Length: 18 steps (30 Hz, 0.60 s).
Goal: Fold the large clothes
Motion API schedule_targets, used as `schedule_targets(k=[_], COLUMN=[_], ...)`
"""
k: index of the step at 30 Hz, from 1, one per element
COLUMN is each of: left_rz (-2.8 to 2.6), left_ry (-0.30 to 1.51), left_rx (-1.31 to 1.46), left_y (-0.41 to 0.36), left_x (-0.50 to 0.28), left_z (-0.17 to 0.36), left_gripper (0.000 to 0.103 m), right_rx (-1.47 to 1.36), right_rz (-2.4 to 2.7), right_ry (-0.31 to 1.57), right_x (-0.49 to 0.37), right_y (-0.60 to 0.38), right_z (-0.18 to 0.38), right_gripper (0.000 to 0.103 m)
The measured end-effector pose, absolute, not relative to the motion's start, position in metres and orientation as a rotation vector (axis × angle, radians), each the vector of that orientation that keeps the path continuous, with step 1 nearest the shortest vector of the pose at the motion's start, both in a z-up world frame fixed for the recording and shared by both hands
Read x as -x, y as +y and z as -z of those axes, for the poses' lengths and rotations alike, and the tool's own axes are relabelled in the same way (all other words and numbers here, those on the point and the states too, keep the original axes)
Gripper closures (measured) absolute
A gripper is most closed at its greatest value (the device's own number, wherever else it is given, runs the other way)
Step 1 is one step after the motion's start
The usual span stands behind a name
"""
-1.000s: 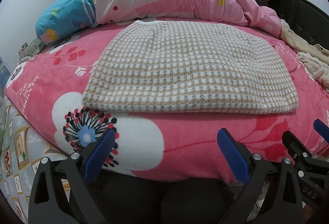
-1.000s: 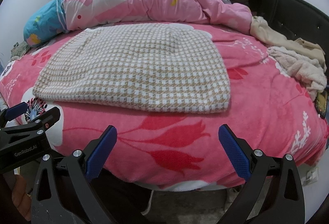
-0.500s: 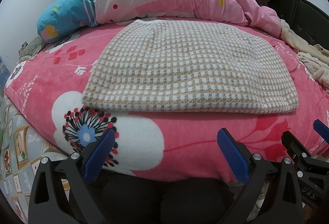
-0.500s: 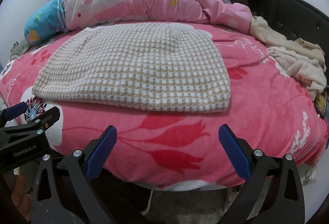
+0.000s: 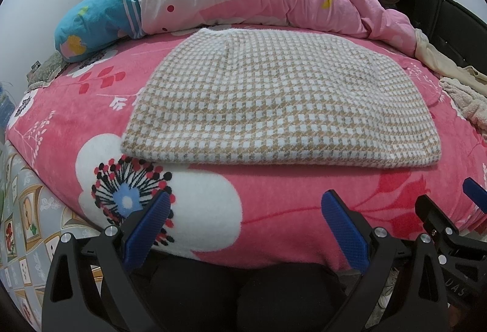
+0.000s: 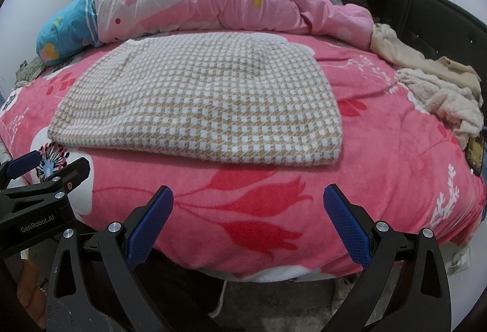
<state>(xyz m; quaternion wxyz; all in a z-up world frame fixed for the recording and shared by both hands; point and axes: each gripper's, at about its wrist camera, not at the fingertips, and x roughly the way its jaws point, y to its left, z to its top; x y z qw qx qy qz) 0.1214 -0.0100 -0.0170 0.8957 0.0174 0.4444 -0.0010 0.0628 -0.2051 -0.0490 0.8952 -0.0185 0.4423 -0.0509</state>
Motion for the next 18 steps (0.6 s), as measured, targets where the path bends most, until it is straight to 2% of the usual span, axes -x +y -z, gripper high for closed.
schedule_targets(k=[18], left_rz=[0.005], left_ry=[0.922], left_rx=[-0.034], left_y=[-0.0102], left_x=[-0.1207], left_z=[0.0170], left_gripper=[0.005], right_rx=[0.040], right_rz=[0.106], right_ry=[0.917], right_x=[-0.0627], right_y=[-0.2061], right_z=[0.0500], right_gripper=[0.007])
